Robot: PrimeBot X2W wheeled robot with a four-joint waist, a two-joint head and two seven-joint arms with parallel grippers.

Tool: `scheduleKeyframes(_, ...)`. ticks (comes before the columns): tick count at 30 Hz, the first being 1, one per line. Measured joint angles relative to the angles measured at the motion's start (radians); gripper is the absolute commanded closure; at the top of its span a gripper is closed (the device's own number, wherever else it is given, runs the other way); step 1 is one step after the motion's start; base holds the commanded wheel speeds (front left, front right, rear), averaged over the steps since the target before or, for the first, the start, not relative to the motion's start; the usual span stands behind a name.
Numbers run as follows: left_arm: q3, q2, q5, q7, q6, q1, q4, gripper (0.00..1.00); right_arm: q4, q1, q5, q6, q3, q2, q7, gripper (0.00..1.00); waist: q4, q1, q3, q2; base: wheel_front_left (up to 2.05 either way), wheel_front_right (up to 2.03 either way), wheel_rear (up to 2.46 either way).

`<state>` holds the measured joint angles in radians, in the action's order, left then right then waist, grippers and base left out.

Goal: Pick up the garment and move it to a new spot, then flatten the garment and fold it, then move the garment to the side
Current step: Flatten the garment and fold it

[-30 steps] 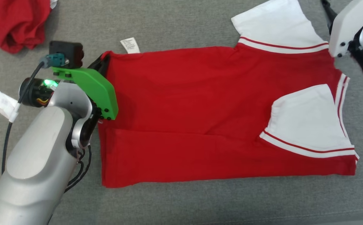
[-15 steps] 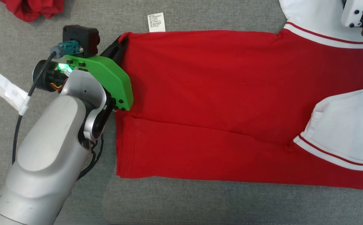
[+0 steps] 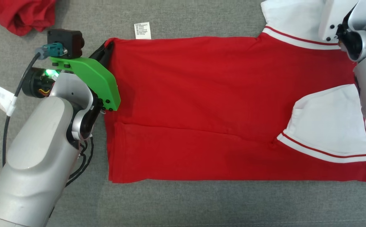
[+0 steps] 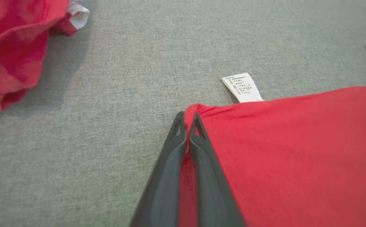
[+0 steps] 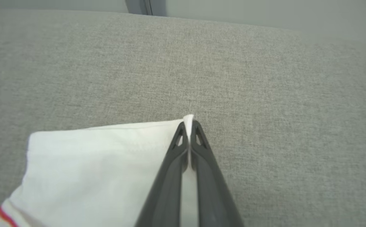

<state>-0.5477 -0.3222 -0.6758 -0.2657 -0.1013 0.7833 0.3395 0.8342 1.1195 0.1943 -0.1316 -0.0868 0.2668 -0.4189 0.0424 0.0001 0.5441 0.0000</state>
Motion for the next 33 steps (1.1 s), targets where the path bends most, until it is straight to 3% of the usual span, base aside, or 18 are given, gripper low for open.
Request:
scheduleKeyframes(7, 0.018, -0.018, -0.019, 0.016, 0.004, -0.036, 0.043, 1.00, -0.077, -0.105, 0.101, 0.000, -0.051, 0.028, 0.075, 1.00, -0.045, 0.0000, -0.078, 0.0000, 0.00, 0.00, 0.00)
scheduleKeyframes(15, 0.020, -0.044, -0.037, 0.048, 0.004, -0.143, 0.010, 1.00, -0.294, -0.334, 0.219, 0.000, -0.108, 0.084, 0.115, 1.00, -0.097, -0.0001, -0.183, 0.0000, 0.00, 0.00, 0.00)
scheduleKeyframes(21, 0.038, -0.068, -0.065, 0.084, -0.020, -0.265, -0.064, 1.00, -0.479, -0.533, 0.254, 0.000, -0.083, 0.100, 0.116, 1.00, -0.128, -0.0001, -0.257, 0.0000, 0.00, 0.00, 0.00)
scheduleKeyframes(33, 0.081, -0.082, -0.130, 0.120, -0.078, -0.465, -0.167, 1.00, -0.751, -0.828, 0.258, 0.000, -0.005, 0.050, 0.046, 1.00, -0.162, -0.0001, -0.325, 0.0000, 0.00, 0.00, 0.00)
